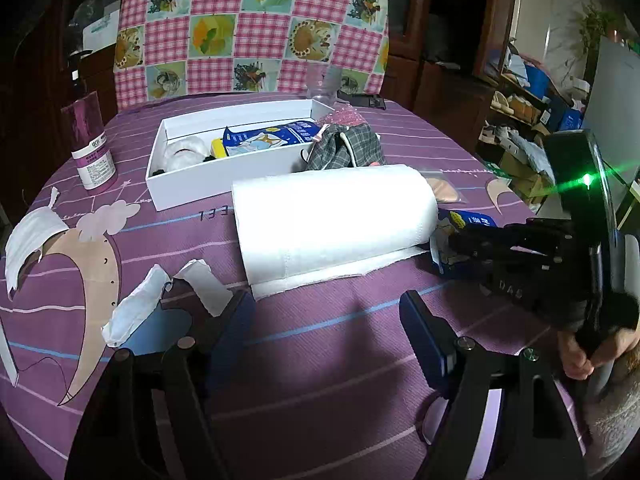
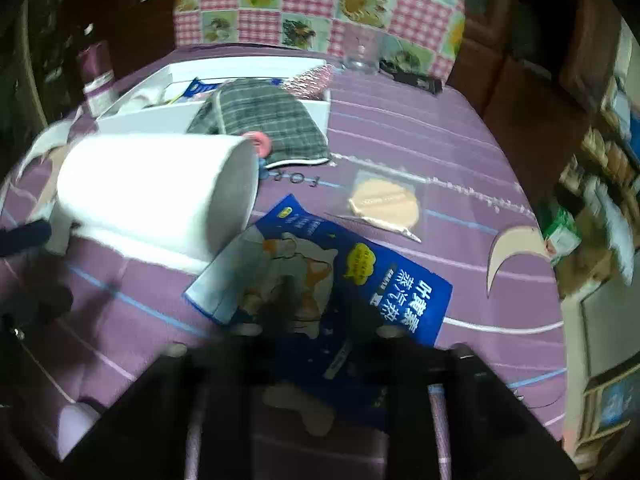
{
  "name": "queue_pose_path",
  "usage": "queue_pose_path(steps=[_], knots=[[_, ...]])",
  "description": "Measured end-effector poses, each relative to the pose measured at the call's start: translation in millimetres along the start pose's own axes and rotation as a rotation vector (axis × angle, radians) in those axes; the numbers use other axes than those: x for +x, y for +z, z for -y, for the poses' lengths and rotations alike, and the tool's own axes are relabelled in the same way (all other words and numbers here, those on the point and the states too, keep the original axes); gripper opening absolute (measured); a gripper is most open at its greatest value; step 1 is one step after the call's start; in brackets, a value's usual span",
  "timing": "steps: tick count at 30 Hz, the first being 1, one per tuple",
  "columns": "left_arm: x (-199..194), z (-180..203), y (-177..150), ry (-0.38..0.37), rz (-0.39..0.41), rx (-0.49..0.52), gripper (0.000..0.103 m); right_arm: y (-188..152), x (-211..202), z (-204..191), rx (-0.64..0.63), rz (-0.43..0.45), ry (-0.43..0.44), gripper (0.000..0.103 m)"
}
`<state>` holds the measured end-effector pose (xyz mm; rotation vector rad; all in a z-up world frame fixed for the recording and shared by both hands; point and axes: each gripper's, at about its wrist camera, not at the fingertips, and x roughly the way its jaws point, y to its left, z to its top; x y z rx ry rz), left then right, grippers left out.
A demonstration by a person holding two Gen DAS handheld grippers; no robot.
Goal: Organize soft objects
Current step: 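Move the right gripper to the blue packet by the paper towel roll and grasp it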
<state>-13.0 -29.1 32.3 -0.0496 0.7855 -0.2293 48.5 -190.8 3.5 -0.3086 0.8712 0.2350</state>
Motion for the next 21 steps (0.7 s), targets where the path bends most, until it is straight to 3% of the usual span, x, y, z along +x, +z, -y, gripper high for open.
queue_pose_path(steps=[4,9,14,18,21], knots=[[0.3,0.0,-0.2,0.001,-0.002,0.000,0.076,-0.7,-3.2,12.0,0.050,-0.006,0.060,0.000],[1.5,-0.6,-0.8,0.002,-0.008,-0.004,0.076,0.0,-5.4,29.2,0.154,-0.009,0.133,0.000],[0.1,-0.9,-0.2,-0.030,0.001,-0.005,0.076,1.2,-25.3,45.1,0.230,0.075,0.203,0.000],[0.7,0.5,5.6,-0.171,-0.017,-0.029,0.076,3.4,-26.2,67.5,0.330,0.082,0.241,0.002],[8.2,7.7,13.7,-0.287,-0.081,-0.073,0.076,2.0,-12.3,84.3,0.416,0.019,0.210,0.014]])
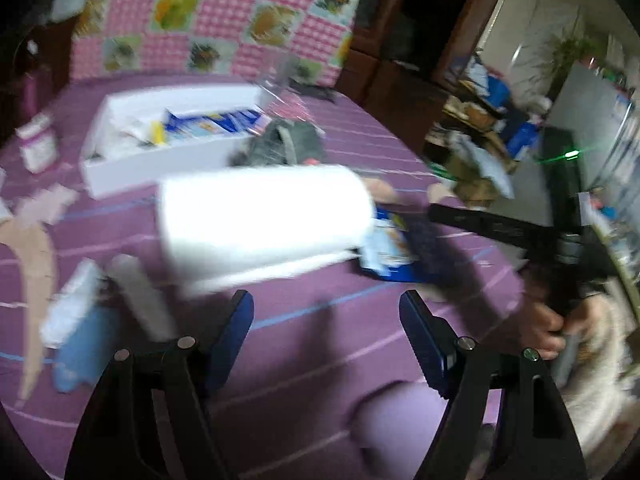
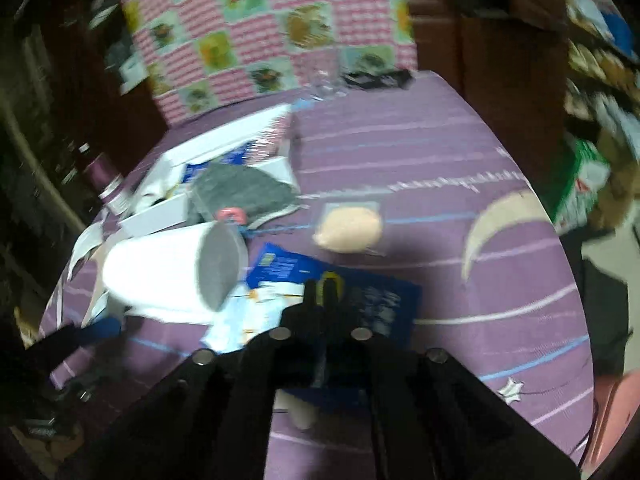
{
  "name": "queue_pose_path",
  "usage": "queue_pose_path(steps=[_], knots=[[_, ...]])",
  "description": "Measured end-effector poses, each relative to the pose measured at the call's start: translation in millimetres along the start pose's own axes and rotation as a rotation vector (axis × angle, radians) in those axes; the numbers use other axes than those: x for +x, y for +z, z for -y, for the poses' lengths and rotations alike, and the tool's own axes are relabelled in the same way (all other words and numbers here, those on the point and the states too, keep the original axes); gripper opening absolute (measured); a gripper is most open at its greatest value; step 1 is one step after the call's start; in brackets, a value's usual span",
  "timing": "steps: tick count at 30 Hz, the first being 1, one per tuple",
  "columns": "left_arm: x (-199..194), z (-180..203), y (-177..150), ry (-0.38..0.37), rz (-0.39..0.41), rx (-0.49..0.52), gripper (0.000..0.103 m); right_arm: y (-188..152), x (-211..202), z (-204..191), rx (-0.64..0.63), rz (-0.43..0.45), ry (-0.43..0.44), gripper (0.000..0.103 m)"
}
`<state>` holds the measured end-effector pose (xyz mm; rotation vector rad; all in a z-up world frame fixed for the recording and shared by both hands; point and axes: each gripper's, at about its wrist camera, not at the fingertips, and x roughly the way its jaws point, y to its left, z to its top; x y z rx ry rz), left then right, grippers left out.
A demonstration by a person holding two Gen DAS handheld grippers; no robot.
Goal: Organize soft objects
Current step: 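Move the right gripper to the blue packet by the paper towel roll and grasp it, then pass the blue packet from the right gripper into the left gripper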
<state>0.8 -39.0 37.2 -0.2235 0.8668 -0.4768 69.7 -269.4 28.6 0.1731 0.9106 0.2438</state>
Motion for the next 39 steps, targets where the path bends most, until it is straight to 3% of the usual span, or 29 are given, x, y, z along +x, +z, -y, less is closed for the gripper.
queue_pose_path(steps=[1,2,4,5,9,11,14,16,22,24,25,26,32,39], knots=[[4.6,3.5,2.2,-0.035,-0.028,-0.013,0.071,1.3,3.5,5.2,0.027,-0.015,-0.012,0.018],[9.7,7.7,4.3,-0.058,-0.052,-0.017,0.065,2.0,6.8,9.9,0.050,-0.030,-0.015,0.028],[24.1,16.3,10.3,-0.077,-0.103,-0.023,0.062,2.5,12.1,15.3,0.078,-0.053,0.003,0.047],[33.3,19.0,14.1,-0.077,-0.126,-0.035,0.058,2.6,14.9,16.5,0.089,-0.062,0.013,0.048],[66.9,25.3,23.9,-0.079,-0.214,-0.088,0.045,2.9,20.7,22.3,0.111,-0.088,0.042,0.048],[72.6,30.6,29.2,-0.056,-0.195,-0.088,0.044,2.4,21.0,24.0,0.120,-0.098,0.072,0.048],[83.2,30.7,37.2,-0.094,-0.204,-0.137,0.044,1.5,20.9,24.2,0.110,-0.104,0.074,0.047],[87.5,31.9,40.0,-0.104,-0.201,-0.156,0.044,0.6,21.7,21.8,0.090,-0.112,0.066,0.035],[98.6,41.3,47.5,-0.104,-0.182,-0.154,0.040,-3.1,23.4,11.1,0.027,-0.142,0.083,0.023],[99.8,40.1,48.9,-0.094,-0.169,-0.161,0.027,-3.2,23.0,14.8,0.045,-0.154,0.118,0.023],[100.0,38.7,48.3,-0.083,-0.166,-0.162,0.012,-3.3,22.8,15.8,0.053,-0.160,0.138,0.023],[100.5,38.3,47.8,-0.084,-0.164,-0.162,0.011,-3.5,22.6,16.3,0.060,-0.166,0.157,0.022],[82.0,47.7,43.7,-0.121,-0.085,-0.099,0.004,0.8,4.9,11.9,0.043,-0.076,0.150,0.022],[54.5,51.5,39.7,-0.103,0.009,-0.006,0.003,5.9,-17.3,17.3,0.071,0.044,0.166,0.022]])
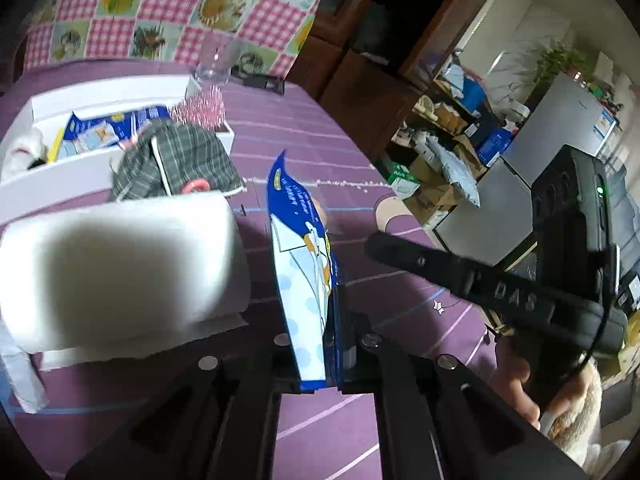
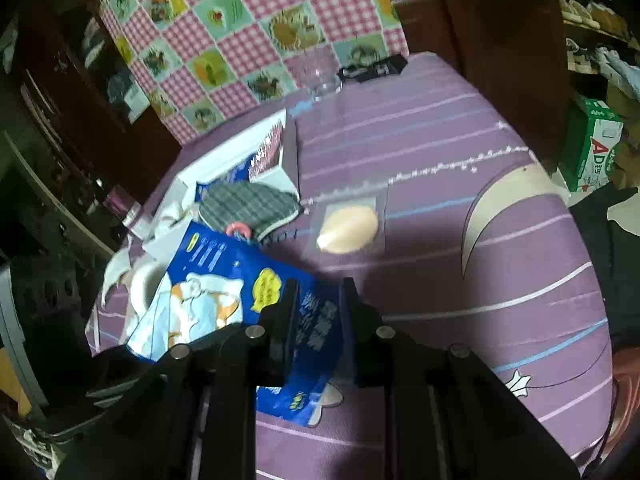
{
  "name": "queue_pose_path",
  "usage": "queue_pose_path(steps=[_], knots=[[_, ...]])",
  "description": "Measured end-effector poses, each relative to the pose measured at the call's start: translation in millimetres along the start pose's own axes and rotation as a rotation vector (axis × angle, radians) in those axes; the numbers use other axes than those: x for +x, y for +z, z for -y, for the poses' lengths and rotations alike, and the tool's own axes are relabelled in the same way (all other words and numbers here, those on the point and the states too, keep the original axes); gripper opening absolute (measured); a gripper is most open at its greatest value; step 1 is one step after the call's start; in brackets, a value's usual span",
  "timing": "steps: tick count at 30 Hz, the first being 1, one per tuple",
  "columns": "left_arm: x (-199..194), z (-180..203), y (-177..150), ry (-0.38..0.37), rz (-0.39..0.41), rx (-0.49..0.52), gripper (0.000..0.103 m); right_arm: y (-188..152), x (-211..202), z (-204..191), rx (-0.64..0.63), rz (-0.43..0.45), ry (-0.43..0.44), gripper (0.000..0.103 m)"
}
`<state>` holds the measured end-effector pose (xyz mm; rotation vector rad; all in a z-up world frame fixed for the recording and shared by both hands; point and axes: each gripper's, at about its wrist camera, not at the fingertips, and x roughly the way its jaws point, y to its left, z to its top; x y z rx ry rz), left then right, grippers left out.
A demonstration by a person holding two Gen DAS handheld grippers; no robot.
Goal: Organize soft objects
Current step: 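Pass the blue packet from the right gripper into the left gripper, then grasp the bagged beige puff with the right gripper while the left gripper holds the packet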
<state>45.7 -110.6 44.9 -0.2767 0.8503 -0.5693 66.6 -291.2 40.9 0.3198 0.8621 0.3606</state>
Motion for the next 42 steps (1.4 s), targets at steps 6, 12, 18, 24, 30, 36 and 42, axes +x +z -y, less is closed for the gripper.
queue_pose_path(steps=[6,12,18,24,30,36,42], knots=[[-18.9,-1.5,3.8,0.047,0.068,0.053,0.003,2.0,-10.0,-2.2,-0.001,0.058,0.029,0.022],[-30.7,5.3,6.7,0.075,0.142,0.117,0.003,6.8,-1.0,-7.8,-0.019,0.047,0.000,0.046],[-48.0,-3.4,17.6,0.108,0.247,0.106,0.003,29.0,17.6,-14.5,-0.017,-0.023,-0.112,0.052],[-57.2,-21.6,28.2,0.090,0.283,0.054,0.003,53.2,50.7,-12.8,0.001,-0.149,-0.163,0.052],[-57.5,-33.8,35.0,0.077,0.325,0.005,0.003,59.5,85.5,-6.8,-0.053,-0.163,-0.245,0.052],[-49.4,-44.6,36.5,0.082,0.304,-0.046,0.003,46.3,97.9,-2.1,-0.115,-0.140,-0.262,0.070],[-52.1,-45.5,36.0,0.109,0.324,-0.041,0.003,38.5,108.5,-17.6,-0.256,-0.155,-0.362,0.073]])
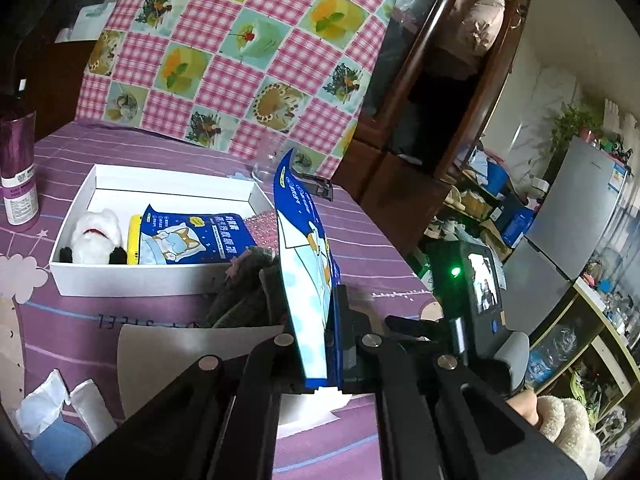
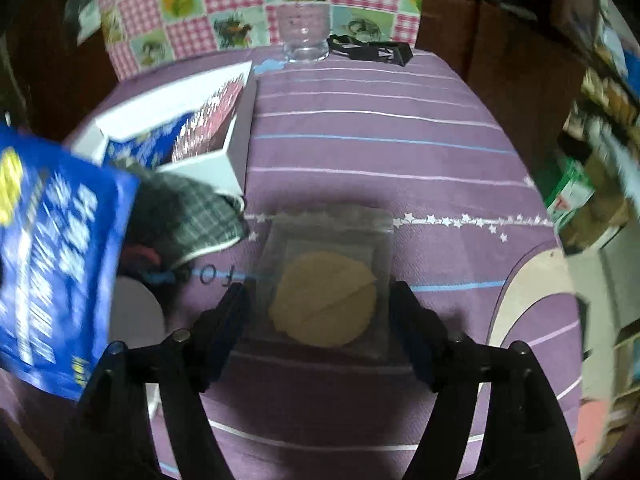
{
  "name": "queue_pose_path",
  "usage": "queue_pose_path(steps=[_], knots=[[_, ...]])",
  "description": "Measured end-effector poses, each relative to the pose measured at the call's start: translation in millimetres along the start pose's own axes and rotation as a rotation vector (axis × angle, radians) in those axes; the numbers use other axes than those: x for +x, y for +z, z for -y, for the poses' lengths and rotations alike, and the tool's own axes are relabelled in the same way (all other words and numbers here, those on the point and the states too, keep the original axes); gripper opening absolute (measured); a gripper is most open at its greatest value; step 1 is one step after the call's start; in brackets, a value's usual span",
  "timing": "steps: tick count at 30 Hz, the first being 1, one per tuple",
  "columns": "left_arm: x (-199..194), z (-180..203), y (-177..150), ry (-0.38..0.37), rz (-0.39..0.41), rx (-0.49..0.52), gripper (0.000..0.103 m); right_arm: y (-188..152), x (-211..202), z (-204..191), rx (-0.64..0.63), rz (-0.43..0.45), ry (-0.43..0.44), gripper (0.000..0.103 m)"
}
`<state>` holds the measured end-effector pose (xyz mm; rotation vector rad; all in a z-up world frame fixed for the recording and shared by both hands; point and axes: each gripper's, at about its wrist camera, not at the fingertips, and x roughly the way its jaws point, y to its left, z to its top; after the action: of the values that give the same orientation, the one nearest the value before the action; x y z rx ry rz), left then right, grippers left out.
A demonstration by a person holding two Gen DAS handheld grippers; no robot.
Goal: Organize soft objects
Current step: 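Grasp the bagged beige puff with the right gripper while the left gripper holds the packet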
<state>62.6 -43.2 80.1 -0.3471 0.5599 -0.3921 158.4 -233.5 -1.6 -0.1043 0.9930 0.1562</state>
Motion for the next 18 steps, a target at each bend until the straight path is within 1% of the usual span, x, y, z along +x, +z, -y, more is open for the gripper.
queue_pose_path(steps=[3,5,7,9,11,15,18], knots=[[-0.2,-1.6,-0.4,0.008,0.000,-0.005,0.003,0.8,-2.6,8.3,0.047,0.000,-0.017,0.055],[-0.9,-2.8,-0.3,0.013,0.004,-0.009,0.003,0.6,-4.2,18.9,0.082,0.005,-0.004,0.052],[-2.1,-3.1,0.2,0.016,0.010,-0.010,0.003,0.0,-6.3,21.0,0.090,0.013,-0.003,0.045],[-3.6,-3.6,1.2,0.019,0.015,-0.012,0.003,-1.0,-9.4,23.9,0.103,0.025,0.020,0.041],[-5.8,-4.3,2.9,0.024,0.023,-0.016,0.003,1.5,-15.5,27.8,0.135,0.039,0.068,0.040],[-12.5,-7.4,10.6,0.046,0.045,-0.026,0.003,10.1,-43.1,31.1,0.169,0.108,0.119,0.040],[-20.1,-16.2,21.3,0.076,0.055,-0.060,0.003,17.9,-64.9,26.7,0.182,0.136,0.207,0.040]])
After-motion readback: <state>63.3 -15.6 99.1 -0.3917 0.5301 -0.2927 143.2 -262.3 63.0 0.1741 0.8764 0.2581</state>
